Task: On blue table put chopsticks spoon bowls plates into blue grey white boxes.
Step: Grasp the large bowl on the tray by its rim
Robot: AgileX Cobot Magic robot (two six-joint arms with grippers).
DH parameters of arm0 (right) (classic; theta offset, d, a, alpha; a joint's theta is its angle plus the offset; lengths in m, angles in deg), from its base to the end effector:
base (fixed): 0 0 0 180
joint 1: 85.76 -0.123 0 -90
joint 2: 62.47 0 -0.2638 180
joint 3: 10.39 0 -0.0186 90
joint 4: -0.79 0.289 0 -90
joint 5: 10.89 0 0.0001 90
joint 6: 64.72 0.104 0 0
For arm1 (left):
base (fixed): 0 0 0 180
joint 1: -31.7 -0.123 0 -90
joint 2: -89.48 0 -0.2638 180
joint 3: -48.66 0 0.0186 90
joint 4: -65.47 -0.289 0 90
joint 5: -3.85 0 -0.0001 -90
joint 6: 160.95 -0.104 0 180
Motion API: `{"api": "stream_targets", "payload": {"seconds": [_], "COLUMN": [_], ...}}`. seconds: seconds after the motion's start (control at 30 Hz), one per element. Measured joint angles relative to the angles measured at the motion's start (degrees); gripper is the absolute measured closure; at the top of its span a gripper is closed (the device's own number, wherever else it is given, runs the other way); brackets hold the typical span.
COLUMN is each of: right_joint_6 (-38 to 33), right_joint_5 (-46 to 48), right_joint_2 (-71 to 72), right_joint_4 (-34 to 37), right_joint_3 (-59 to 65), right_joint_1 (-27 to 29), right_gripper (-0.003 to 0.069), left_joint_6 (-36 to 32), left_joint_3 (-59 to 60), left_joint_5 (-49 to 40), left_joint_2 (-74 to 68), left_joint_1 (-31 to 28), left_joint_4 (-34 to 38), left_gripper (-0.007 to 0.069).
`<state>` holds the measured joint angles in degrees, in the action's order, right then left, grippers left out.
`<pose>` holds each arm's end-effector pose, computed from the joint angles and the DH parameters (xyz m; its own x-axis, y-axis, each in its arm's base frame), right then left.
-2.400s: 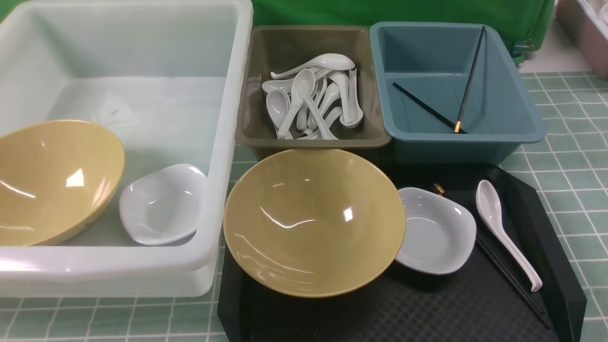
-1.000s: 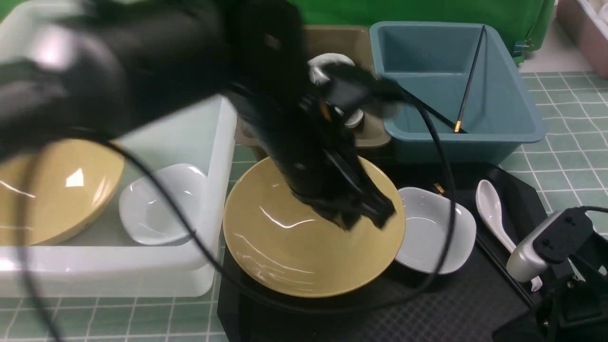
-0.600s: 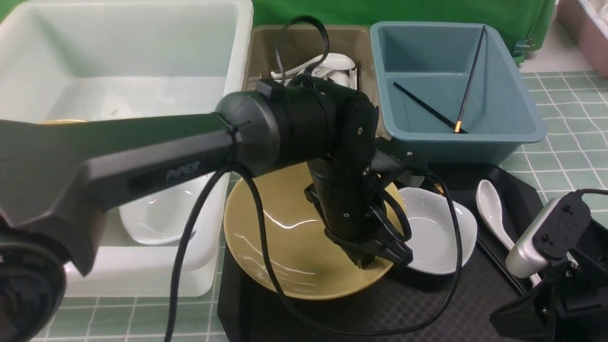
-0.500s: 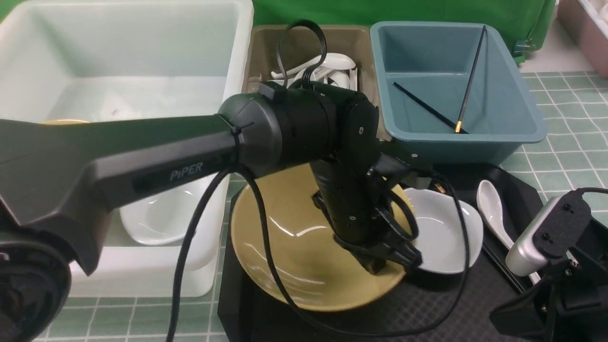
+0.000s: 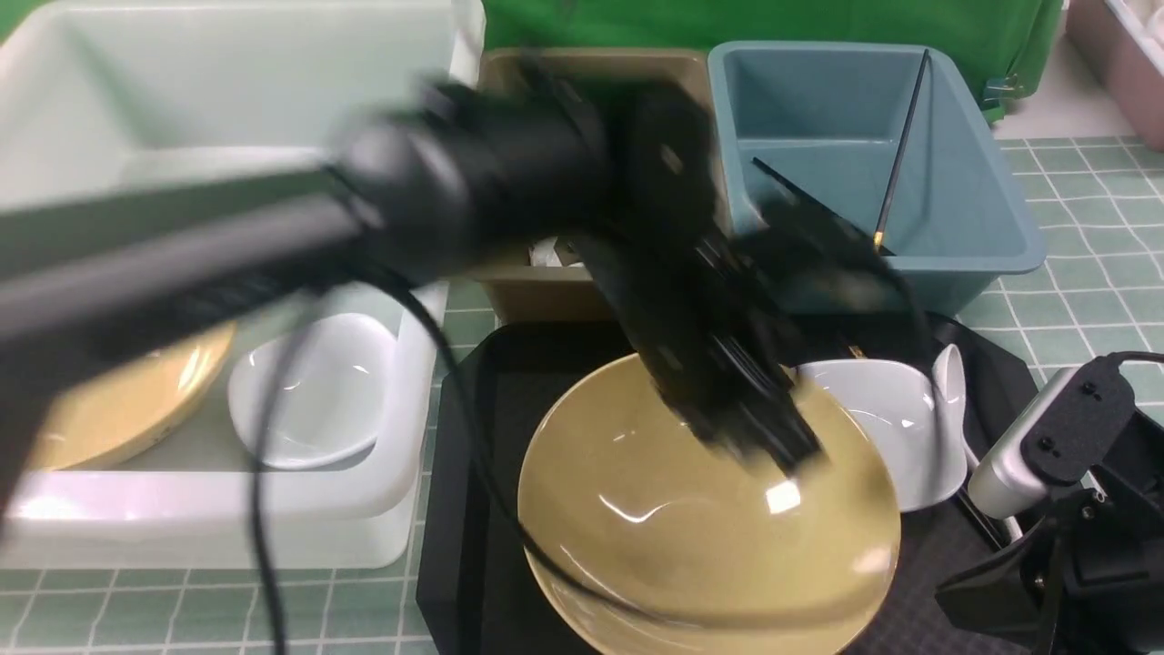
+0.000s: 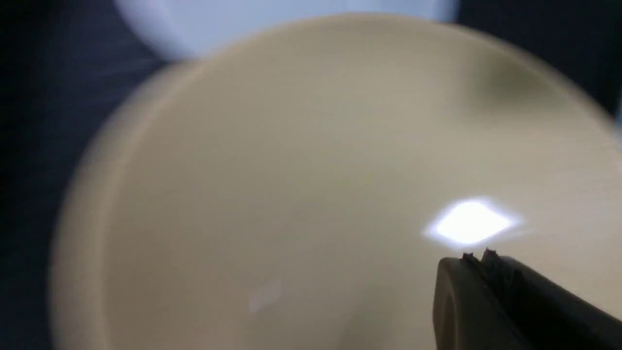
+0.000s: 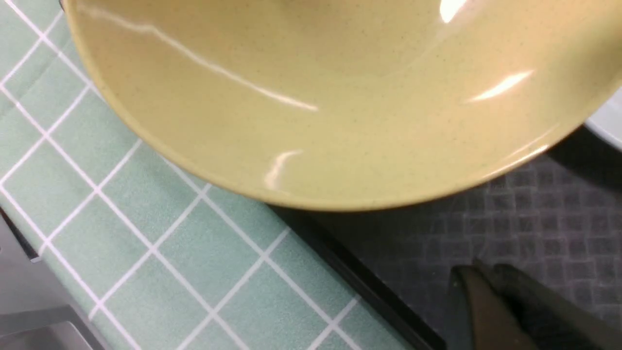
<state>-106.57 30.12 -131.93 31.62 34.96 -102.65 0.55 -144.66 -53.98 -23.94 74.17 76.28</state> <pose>0.2043 0.0986 0.1795 -0.6729 -0.5020 -0.5434 -0.6613 0.7373 0.1378 0.3074 -0.3038 0.2378 -0.5083 0.7594 -0.4061 0.8439 0.5333 -0.0588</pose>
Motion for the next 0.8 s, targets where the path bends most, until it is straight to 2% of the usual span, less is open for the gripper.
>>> {"api": "stream_targets", "payload": {"seconds": [0.1,0.2,0.23,0.27,0.3,0.37,0.5,0.67,0.8], "right_joint_6": [0.00,0.00,0.06,0.05,0.05,0.05,0.05,0.05,0.20], "right_joint_5": [-0.23,-0.91,-0.89,-1.10,-1.10,-1.37,-1.43,-1.43,-1.43], "right_joint_2": [0.00,0.00,0.00,0.00,0.00,0.00,0.00,0.00,0.00], "right_joint_4": [0.00,0.00,0.00,0.06,0.06,0.23,0.30,0.39,0.43], "right_joint_3": [0.00,0.00,0.00,0.00,0.00,0.00,0.00,0.00,0.00], "right_joint_1": [0.00,0.00,0.00,0.00,0.00,0.00,0.00,0.00,0.00], "right_gripper": [0.0580,0.0580,0.0580,0.0580,0.0580,0.0580,0.0580,0.0575,0.0571], "left_joint_6": [8.61,13.92,13.92,15.10,15.10,15.35,15.37,15.70,15.48], "left_joint_3": [-0.68,-0.68,-0.68,-0.68,-0.68,-0.68,-0.68,-0.68,-0.87], "left_joint_5": [-0.36,-2.38,-2.53,-3.57,-3.66,-3.91,-3.58,-3.28,-3.41], "left_joint_2": [1.45,1.27,1.21,0.66,0.58,-1.06,-5.04,-10.45,-12.10], "left_joint_1": [-2.86,-4.81,-4.88,-5.02,-5.02,-5.02,-4.96,-4.96,-4.91], "left_joint_4": [-10.17,-15.03,-15.12,-15.32,-15.31,-14.10,-13.11,-13.56,-13.47], "left_gripper": [0.0584,0.0491,0.0484,0.0410,0.0402,0.0298,0.0206,0.0209,0.0308]}}
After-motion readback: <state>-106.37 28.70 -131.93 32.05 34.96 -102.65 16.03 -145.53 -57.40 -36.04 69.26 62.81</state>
